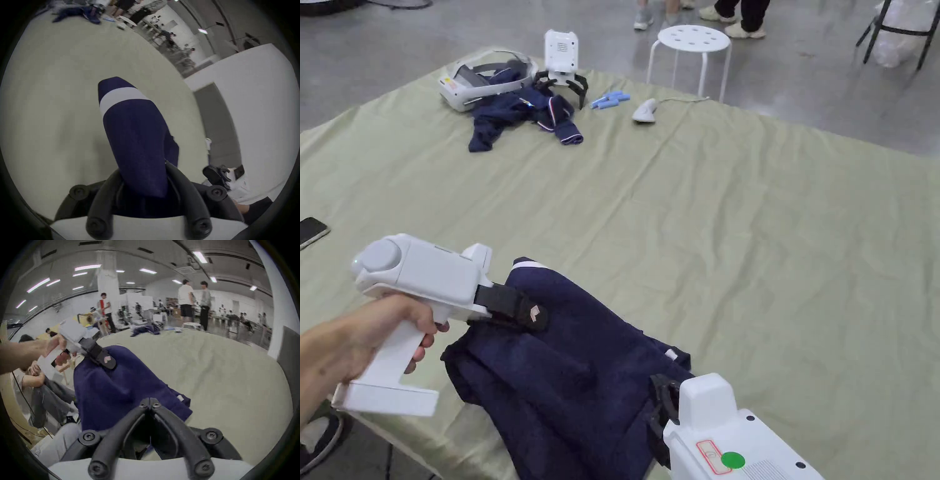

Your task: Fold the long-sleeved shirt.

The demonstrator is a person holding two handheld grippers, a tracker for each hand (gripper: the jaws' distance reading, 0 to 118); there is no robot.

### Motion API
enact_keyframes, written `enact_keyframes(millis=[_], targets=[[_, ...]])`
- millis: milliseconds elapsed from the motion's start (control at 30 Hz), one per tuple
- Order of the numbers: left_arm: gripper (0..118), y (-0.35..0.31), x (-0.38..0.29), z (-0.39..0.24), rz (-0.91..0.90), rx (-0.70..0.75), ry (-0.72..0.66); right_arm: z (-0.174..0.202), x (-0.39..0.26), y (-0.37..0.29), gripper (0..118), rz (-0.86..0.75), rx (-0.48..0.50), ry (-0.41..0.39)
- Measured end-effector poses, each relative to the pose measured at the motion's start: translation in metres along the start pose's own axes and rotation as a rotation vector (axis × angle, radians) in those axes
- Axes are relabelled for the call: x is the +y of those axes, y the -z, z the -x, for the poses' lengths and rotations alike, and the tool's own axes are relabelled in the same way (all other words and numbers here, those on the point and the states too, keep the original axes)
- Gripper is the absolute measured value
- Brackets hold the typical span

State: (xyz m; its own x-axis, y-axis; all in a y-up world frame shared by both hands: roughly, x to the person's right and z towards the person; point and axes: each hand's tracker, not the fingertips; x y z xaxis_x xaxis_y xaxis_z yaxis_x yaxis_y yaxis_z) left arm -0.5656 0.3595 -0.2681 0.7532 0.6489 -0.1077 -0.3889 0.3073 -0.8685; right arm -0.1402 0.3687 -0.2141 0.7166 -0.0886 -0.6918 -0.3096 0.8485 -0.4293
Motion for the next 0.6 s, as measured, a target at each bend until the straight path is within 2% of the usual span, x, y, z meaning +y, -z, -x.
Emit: enact_keyframes(millis=[100,200,300,367,400,433,467,500,600], targets=[[22,-0.029,0.022,0.031,-0.012,0.06,-0.028,0.025,0.016,0.037,0,0.006,0.065,-0.009],[22,-0.043,0.038,0.075,-0.015,0.122,-0.06,0.038,0.022,0.064,0,0.026,0.08,-0.04],[22,-0.047,0.035,0.104,-0.029,0.168,-0.138,0.04,0.021,0.087,0,0.05,0.088,-0.036],[25,-0.044,0.021,0.096,-0.029,0.154,-0.149,0.043,0.018,0.095,0,0.055,0.083,-0.045],[38,-0.041,0.017,0.092,-0.047,0.188,-0.136,0.043,0.017,0.098,0,0.068,0.085,-0.039],[63,-0.039,0.013,0.085,-0.067,0.24,-0.111,0.04,0.014,0.104,0,0.072,0.088,-0.031],[95,-0.036,0.012,0.088,-0.073,0.258,-0.106,0.038,0.014,0.102,0,0.071,0.091,-0.018],[109,-0.038,0.009,0.083,-0.103,0.346,-0.04,0.035,0.015,0.097,0,0.064,0.093,-0.002],[108,-0.058,-0.002,0.037,-0.241,0.42,0.097,0.024,0.022,0.073,0,0.033,0.088,0.009]])
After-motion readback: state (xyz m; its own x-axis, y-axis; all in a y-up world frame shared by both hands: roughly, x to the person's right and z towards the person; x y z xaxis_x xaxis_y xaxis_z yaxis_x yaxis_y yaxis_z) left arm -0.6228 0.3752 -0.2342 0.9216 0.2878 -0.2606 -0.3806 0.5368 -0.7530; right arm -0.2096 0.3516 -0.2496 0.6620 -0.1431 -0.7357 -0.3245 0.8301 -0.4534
